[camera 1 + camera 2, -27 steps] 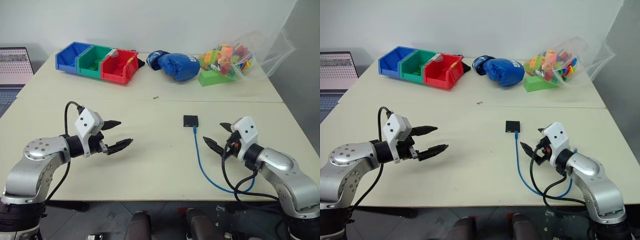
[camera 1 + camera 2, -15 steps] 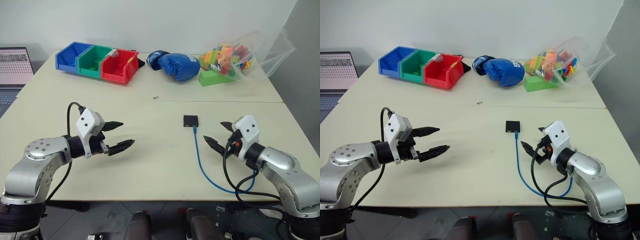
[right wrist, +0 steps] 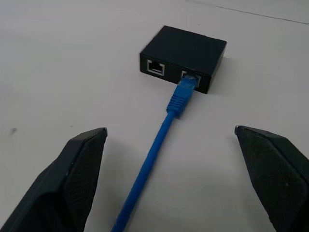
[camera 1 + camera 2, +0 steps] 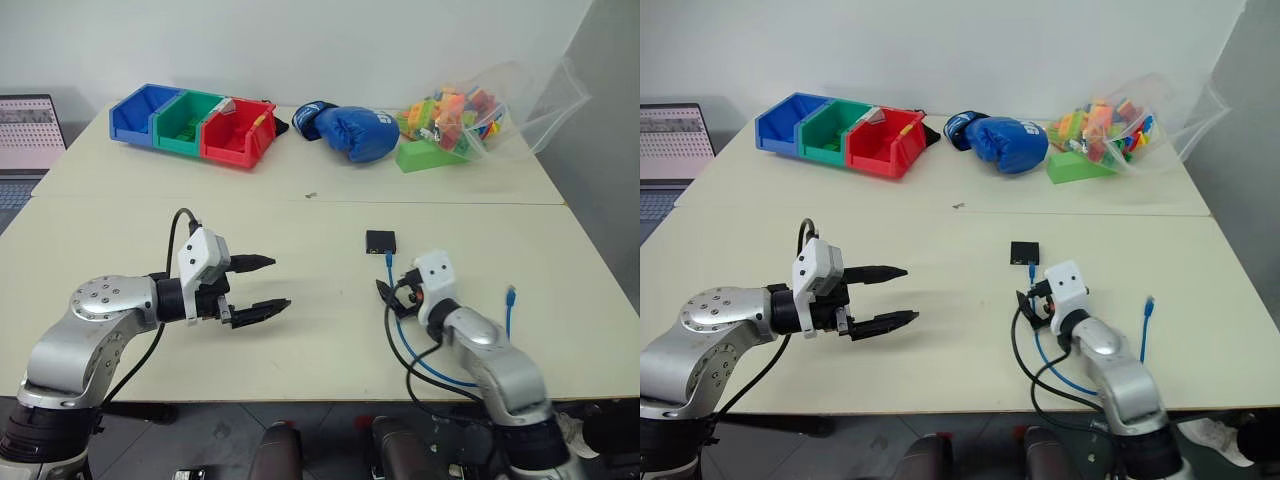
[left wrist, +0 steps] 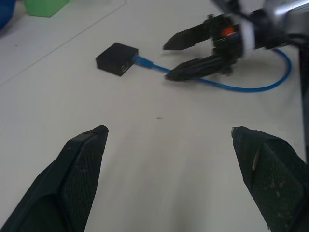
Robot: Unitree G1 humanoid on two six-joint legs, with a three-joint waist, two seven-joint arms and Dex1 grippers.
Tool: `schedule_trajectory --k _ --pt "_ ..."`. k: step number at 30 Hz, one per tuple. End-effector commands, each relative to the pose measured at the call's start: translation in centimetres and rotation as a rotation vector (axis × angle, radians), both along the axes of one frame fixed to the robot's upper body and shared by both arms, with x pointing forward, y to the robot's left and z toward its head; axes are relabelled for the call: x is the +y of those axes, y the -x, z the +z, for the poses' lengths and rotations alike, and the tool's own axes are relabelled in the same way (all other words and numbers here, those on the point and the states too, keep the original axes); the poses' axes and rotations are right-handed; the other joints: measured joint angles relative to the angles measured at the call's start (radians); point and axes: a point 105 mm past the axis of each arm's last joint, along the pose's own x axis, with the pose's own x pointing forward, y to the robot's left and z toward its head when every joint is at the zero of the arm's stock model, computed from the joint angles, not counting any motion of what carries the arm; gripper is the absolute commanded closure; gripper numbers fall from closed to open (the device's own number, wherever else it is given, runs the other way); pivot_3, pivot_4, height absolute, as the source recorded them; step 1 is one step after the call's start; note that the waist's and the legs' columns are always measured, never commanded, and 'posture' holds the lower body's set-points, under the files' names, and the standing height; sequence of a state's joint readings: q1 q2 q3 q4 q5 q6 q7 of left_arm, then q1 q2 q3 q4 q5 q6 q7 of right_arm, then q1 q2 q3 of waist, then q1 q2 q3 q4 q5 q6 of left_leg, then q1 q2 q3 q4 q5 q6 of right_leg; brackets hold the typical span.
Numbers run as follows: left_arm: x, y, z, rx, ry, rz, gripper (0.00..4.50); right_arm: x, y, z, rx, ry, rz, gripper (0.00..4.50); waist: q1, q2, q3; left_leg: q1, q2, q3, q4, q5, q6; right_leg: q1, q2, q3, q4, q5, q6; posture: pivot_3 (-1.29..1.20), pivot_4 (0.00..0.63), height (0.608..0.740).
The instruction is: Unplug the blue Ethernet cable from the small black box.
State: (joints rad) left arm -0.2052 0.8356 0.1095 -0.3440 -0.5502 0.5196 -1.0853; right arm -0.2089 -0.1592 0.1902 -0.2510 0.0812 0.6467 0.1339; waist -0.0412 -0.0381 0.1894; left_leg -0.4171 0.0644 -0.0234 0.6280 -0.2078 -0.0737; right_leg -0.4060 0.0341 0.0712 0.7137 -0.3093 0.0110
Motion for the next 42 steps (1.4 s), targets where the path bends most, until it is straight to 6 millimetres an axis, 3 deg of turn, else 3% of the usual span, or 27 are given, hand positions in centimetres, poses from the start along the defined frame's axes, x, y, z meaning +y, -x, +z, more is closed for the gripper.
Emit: schedule_trajectory --k 1,3,7,16,21,25,31,35,42 --pt "-0.7 0.5 1.0 -0.06 -0.011 -0.068 0.16 0.3 -1.4 0.3 -0.037 -0.007 -0.108 0.02 0.0 0.0 0.0 0.0 0.0 0.0 0.0 0.0 0.0 0.0 0.0 0.0 0.0 0.0 0.0 0.0 0.15 0.74" --pt "-0.6 0.4 0.8 -0.062 -0.013 -0.068 0.16 0.3 -1.8 0.1 -0.025 -0.022 -0.148 0.02 -0.005 0.0 0.0 0.0 0.0 0.0 0.0 0.0 0.0 0.0 0.0 0.0 0.0 0.0 0.0 0.0 0.15 0.74" --pt "-0.3 0.3 0.4 -0.066 -0.012 -0.061 0.0 0.7 -2.4 0.0 -0.012 -0.062 -0.189 0.72 -0.011 0.0 0.0 0.001 0.0 0.0 0.0 0.0 0.0 0.0 0.0 0.0 0.0 0.0 0.0 0.0 0.15 0.74" --pt "0.3 -0.2 -0.3 -0.064 -0.006 -0.039 0.0 0.4 -3.0 -0.3 -0.013 -0.015 -0.223 2.98 -0.011 -0.001 0.0 0.0 0.0 0.0 0.0 0.0 0.0 0.0 0.0 0.0 0.0 0.0 0.0 0.0 0.15 0.74" --pt "0.9 -1.2 -0.4 -0.051 0.032 0.024 0.0 0.5 -3.0 0.6 -0.034 -0.014 -0.157 4.24 -0.009 -0.001 0.0 0.0 0.0 0.0 0.0 0.0 0.0 0.001 0.0 0.0 0.0 0.0 0.0 0.0 0.15 0.74" --pt "1.6 -2.2 0.0 0.013 0.114 0.073 0.0 2.1 -2.2 3.7 -0.146 0.049 0.116 4.36 -0.006 0.0 0.0 0.0 0.0 0.0 0.0 0.0 0.0 0.001 0.0 0.0 0.0 0.0 0.0 0.0 0.15 0.74" --pt "1.9 -1.9 1.0 0.228 0.278 0.051 0.0 4.6 1.3 8.3 -0.547 0.419 0.657 4.37 -0.018 0.001 0.001 0.0 0.0 0.0 0.0 0.0 0.0 0.0 0.001 -0.002 0.0 0.0 0.0 0.0 0.15 0.74" --pt "0.4 0.6 2.0 0.349 0.312 -0.106 0.0 5.4 3.0 9.2 -0.735 0.607 0.909 4.37 -0.02 0.0 0.001 0.0 0.001 -0.001 0.0 0.0 0.0 0.0 0.002 -0.002 0.0 0.0 0.0 0.0 0.15 0.74" --pt "-1.4 0.4 2.9 0.38 0.382 -0.109 0.0 6.2 3.9 10.2 -0.869 0.661 1.077 4.37 -0.012 0.0 0.001 0.0 0.0 -0.001 0.002 0.0 0.0 0.001 0.001 -0.002 0.0 0.0 0.0 0.0 0.15 0.74"
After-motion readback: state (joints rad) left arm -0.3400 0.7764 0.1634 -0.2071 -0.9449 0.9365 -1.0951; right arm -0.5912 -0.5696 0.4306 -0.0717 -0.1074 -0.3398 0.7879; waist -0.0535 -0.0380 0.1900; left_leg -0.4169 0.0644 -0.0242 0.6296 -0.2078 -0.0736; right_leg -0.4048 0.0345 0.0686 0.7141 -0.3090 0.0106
